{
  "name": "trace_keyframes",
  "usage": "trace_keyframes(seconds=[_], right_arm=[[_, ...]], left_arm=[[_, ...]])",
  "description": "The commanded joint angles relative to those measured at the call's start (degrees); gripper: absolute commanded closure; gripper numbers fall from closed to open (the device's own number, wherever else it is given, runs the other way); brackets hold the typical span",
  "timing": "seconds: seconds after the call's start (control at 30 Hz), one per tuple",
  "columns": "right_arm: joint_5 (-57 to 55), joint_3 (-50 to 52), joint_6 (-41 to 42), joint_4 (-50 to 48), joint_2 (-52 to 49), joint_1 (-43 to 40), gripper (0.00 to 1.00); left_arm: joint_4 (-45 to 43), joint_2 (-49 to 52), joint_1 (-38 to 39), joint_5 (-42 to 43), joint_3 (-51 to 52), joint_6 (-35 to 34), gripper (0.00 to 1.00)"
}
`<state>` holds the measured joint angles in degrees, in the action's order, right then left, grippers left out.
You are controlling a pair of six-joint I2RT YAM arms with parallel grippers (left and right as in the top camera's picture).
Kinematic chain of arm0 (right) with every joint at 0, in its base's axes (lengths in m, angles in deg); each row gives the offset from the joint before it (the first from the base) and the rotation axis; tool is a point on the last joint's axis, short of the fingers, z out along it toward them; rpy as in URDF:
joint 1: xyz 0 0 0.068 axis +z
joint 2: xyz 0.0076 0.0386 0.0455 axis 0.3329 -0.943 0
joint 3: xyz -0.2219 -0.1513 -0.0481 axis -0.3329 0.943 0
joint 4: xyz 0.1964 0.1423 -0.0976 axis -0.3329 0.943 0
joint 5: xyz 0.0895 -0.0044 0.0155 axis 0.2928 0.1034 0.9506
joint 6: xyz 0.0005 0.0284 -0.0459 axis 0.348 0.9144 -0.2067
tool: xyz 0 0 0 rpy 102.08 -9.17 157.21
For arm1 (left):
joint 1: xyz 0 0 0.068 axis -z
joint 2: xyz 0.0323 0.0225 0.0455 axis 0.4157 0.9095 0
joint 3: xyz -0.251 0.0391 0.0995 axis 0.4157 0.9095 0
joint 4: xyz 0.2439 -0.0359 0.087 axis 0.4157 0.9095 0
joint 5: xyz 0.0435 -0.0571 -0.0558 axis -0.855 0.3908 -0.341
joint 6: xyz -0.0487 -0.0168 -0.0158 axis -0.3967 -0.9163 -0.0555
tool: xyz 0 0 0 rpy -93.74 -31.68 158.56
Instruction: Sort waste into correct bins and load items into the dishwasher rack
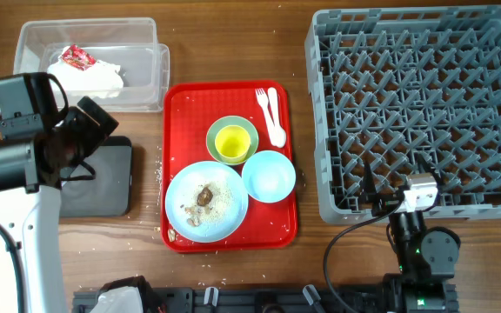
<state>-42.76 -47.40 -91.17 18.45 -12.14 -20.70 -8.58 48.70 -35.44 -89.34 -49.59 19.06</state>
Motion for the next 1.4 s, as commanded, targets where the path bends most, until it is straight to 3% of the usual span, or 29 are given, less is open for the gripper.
trace_keyframes(seconds=[0.0, 0.1, 0.2, 0.33, 0.43, 0.6, 0.7, 0.83, 0.9, 1.0, 1.13, 1.37], right_arm=[[-0.5, 0.1, -0.5, -0.2, 0.3, 0.3, 0.00], [-0.5, 0.1, -0.5, -0.2, 0.3, 0.3, 0.00], [-0.5, 0.1, -0.5, -0.2, 0.3, 0.3, 0.00], [-1.1, 0.1, -1.3, -0.2, 0.3, 0.3, 0.00], [-1.2, 0.1, -6.6, -0.2, 0.3, 0.3, 0.00], [-0.4, 0.1, -6.3, -1.4, 0.3, 0.3, 0.00], [15.0, 0.1, -3.6, -7.1, 0.3, 0.3, 0.00], [55.6, 0.1, 6.1, -29.7, 0.3, 0.3, 0.00], [62.8, 0.1, 6.1, -43.3, 0.3, 0.3, 0.00], [59.7, 0.1, 8.7, -50.7, 0.3, 0.3, 0.00], [50.4, 0.1, 18.5, -50.9, 0.3, 0.3, 0.01], [37.5, -7.4, 18.7, -40.5, -3.0, 0.3, 0.00]], left_arm=[[0.1, -0.4, -3.9, -4.6, 0.2, -1.5, 0.00], [2.2, -0.4, -9.7, -2.0, 0.2, -7.1, 0.00], [5.7, -0.4, -12.3, -1.0, 0.2, -7.0, 0.00], [6.7, -0.4, -12.5, -1.0, 0.2, -7.0, 0.00], [6.7, -0.4, -12.5, -1.0, 0.2, -7.0, 0.00], [6.7, -0.4, -12.5, -1.0, 0.2, -7.0, 0.00], [6.7, -0.4, -12.5, -1.0, 0.2, -7.0, 0.00], [6.7, -0.4, -12.5, -1.0, 0.2, -7.0, 0.00], [6.7, -0.4, -12.5, -1.0, 0.2, -7.0, 0.00], [6.7, -0.4, -12.5, -1.0, 0.2, -7.0, 0.00], [6.7, -0.4, -12.5, -1.0, 0.2, -7.0, 0.00], [6.7, -0.4, -12.5, -1.0, 0.2, -7.0, 0.00]])
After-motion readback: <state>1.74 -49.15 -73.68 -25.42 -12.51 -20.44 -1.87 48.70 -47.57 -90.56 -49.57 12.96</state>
